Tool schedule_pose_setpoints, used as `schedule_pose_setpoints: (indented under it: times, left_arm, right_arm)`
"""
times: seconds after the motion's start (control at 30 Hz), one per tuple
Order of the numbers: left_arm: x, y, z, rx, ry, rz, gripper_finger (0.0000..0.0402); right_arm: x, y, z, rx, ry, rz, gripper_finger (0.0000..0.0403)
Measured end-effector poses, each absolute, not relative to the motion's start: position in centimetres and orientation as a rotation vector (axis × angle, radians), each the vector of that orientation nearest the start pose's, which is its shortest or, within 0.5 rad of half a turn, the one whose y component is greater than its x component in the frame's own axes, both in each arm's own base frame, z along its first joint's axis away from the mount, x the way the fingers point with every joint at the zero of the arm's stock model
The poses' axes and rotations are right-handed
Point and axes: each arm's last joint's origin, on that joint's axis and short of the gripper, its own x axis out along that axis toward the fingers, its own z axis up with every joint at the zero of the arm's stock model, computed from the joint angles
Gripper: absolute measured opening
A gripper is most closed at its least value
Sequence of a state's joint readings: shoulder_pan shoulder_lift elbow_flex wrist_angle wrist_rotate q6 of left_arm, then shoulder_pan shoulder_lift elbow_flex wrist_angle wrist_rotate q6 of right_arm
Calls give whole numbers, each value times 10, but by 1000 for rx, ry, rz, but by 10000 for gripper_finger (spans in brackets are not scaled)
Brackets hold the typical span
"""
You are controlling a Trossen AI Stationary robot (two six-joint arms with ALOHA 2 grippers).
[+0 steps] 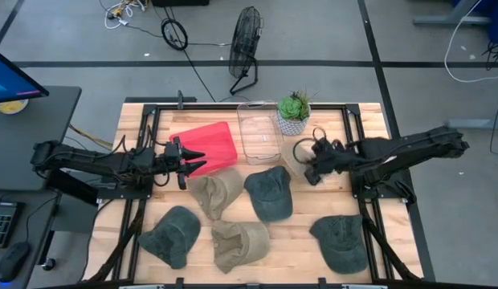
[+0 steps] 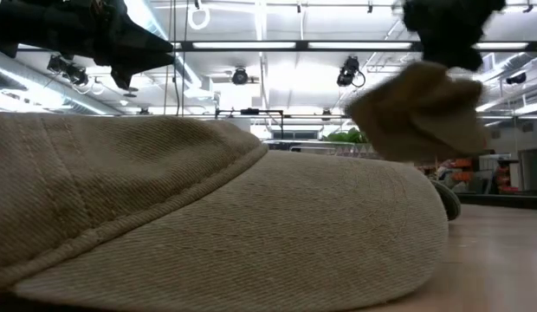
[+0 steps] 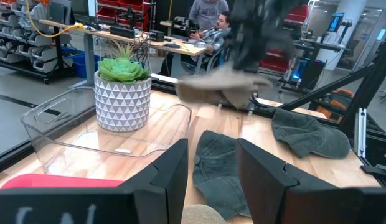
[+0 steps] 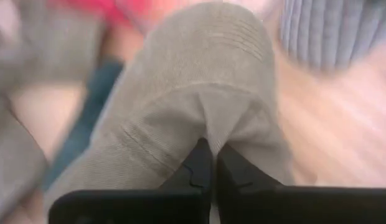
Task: Pick & Place hat
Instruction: Put the top right brown cap into the transparent bin
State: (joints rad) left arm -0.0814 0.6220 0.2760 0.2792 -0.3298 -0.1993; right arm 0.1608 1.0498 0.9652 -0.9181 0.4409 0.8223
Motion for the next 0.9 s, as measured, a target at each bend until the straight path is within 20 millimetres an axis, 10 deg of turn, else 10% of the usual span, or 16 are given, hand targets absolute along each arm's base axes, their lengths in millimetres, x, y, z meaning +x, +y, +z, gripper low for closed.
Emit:
schedule_pose_setpoints:
  times: [0.33, 0.9]
  left_arm:
    - [151, -3, 224, -185, 40, 254, 138]
    - [151, -3, 225, -186, 34, 253, 138]
  right_arm:
    - [225, 3, 335, 338, 404, -579, 3]
    - [323, -85, 254, 265, 433, -778, 5]
